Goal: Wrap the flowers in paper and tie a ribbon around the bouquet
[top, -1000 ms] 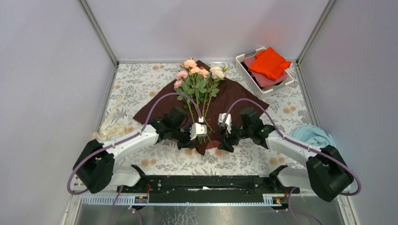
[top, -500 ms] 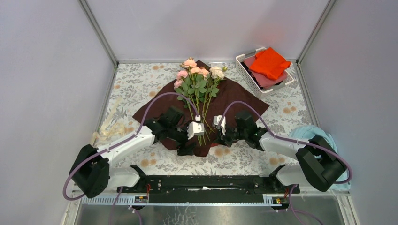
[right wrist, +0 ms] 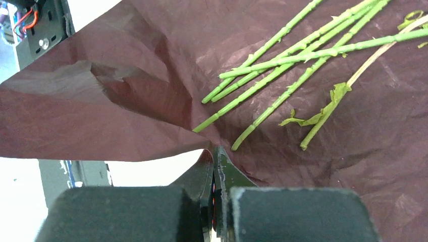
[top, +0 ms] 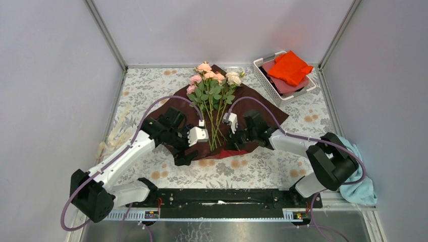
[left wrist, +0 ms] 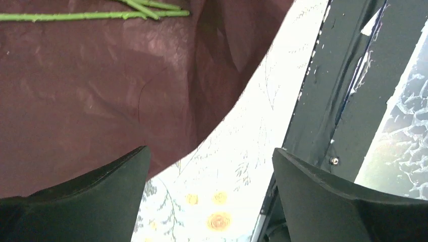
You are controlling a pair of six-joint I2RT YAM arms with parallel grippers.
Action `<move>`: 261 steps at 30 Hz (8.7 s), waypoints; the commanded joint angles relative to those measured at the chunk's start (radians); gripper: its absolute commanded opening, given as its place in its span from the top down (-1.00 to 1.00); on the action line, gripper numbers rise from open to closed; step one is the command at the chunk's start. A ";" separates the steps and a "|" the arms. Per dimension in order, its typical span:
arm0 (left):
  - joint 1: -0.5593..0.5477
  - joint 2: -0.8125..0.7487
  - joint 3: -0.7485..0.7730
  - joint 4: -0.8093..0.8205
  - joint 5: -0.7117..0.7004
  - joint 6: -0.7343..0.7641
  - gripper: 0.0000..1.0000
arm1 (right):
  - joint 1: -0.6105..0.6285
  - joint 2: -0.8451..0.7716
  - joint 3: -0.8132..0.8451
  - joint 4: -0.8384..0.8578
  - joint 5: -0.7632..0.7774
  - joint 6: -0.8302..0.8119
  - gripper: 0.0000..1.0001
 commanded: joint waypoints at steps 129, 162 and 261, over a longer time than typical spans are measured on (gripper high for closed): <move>-0.083 0.150 -0.355 0.319 -0.289 0.077 1.00 | 0.019 0.112 -0.030 -0.178 0.439 0.726 1.00; -0.144 0.556 0.059 0.590 -0.245 -0.337 1.00 | 0.020 0.046 -0.046 -0.241 0.535 0.772 0.95; -0.151 0.861 0.324 0.561 -0.204 -0.442 0.51 | 0.156 -0.255 0.057 -0.412 1.031 0.960 0.91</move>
